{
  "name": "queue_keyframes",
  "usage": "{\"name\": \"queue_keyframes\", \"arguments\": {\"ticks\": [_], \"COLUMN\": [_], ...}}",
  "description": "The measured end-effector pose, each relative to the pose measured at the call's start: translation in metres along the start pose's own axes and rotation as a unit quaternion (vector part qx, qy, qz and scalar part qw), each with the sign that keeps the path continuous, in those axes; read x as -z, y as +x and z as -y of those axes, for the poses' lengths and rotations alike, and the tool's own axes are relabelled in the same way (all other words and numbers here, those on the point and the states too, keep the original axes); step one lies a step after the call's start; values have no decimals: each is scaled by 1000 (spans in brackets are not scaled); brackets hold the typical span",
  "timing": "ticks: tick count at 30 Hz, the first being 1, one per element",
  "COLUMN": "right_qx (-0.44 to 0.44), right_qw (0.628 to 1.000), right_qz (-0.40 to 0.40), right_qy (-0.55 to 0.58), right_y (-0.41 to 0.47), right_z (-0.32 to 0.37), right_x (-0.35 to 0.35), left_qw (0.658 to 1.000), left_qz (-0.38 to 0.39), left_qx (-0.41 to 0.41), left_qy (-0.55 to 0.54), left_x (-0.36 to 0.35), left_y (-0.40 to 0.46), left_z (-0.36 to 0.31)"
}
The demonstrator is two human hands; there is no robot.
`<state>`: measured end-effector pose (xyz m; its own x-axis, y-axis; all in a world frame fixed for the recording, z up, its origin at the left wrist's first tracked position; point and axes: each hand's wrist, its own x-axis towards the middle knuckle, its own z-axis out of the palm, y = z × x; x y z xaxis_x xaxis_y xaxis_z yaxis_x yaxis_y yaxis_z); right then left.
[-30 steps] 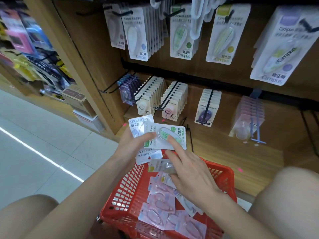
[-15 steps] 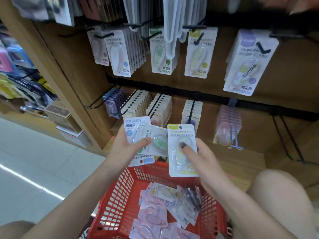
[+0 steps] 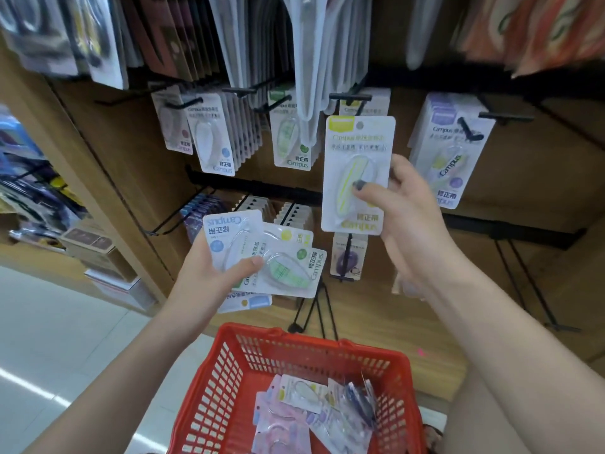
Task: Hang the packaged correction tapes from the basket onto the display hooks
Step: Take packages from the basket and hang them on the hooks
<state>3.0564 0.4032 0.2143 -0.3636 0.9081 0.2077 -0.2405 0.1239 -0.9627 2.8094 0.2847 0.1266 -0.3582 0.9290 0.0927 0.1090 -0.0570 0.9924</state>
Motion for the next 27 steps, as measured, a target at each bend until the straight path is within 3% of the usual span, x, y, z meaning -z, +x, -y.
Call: {"name": "queue_keyframes", "arguments": {"ticks": [7, 13, 23, 27], "right_qx": [15, 61, -95, -134], "right_qw": [999, 988, 978, 973], "right_qz": [-31, -50, -171, -184], "right_qy": [-19, -129, -66, -47], "right_y": [4, 0, 89, 115], "right_z": [-2, -4, -32, -35], "right_x": [-12, -17, -8, -4], "left_qw": [1000, 1000, 998, 997], "left_qz": [-5, -2, 9, 14], "left_qx": [2, 1, 4, 7], "left_qy": [-24, -26, -62, -69], "left_x": [4, 4, 2, 3], "left_y": [2, 4, 4, 4], "left_z": [-2, -2, -6, -7]}}
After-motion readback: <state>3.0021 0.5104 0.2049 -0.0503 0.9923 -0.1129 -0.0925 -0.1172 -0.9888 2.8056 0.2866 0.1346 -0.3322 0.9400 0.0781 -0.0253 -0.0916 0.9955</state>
